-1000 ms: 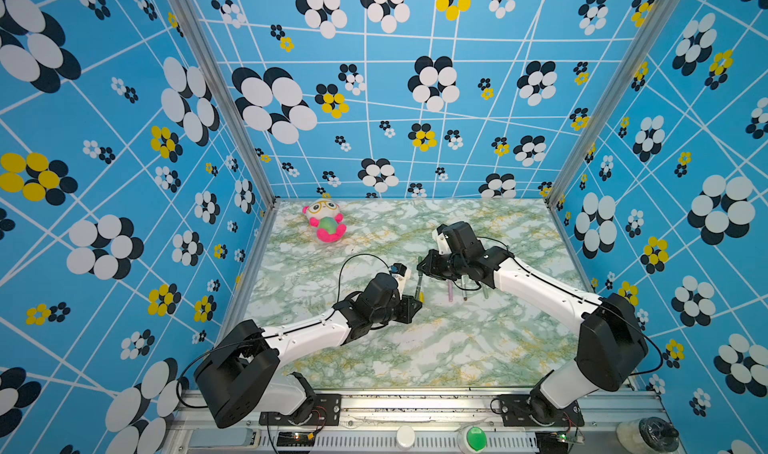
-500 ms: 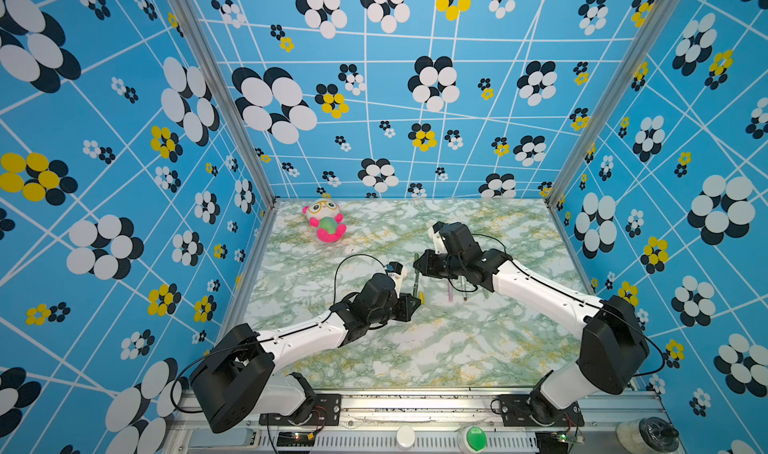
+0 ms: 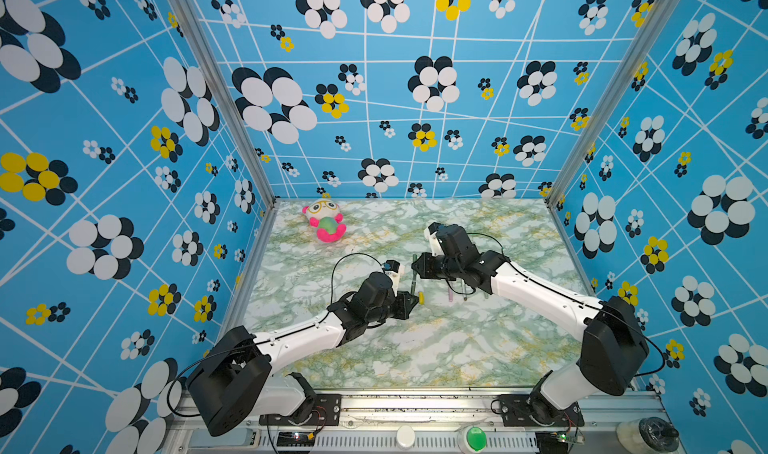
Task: Insert the pens into the pen caps
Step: 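Carry the green cap toward the pen nib held by the left gripper, then push the green cap down onto the fountain pen nib with the right gripper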
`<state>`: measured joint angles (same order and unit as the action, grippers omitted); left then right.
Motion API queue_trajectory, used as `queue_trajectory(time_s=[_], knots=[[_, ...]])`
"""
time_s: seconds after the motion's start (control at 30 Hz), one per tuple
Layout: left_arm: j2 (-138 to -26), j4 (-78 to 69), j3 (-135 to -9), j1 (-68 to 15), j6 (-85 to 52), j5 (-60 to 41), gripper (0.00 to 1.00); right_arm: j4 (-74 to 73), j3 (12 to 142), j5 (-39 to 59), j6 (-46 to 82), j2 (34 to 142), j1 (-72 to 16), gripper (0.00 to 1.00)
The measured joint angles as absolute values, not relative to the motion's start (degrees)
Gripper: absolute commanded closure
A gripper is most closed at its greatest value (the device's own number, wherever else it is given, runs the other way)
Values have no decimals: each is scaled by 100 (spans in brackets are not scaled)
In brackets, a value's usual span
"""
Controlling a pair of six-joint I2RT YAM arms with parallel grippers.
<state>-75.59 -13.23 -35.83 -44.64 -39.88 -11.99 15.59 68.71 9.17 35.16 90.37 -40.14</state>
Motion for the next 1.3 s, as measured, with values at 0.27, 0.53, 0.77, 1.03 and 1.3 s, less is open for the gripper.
queue_trajectory(time_s=[0.27,0.53,0.77,1.03,1.3], knots=[[-7553,-1372,-3577,-4416,-3988,-1153,100,1409,6831,976,3638,9037,-4029,83],[-7553,-1420,-3573,-4300,-3986,-1081,100,1127,6639,1039,3863,9037,-4130,83],[-7553,-1389,-3623,-4167,-3892,-1203,100,871,6558,1031,3964,9039,-4147,84],[-7564,-947,-3981,-3959,-3586,-1323,100,528,6547,934,3999,9048,-4145,84],[-7708,-705,-4250,-3673,-3297,-1538,100,137,6539,816,4119,9183,-4145,84]])
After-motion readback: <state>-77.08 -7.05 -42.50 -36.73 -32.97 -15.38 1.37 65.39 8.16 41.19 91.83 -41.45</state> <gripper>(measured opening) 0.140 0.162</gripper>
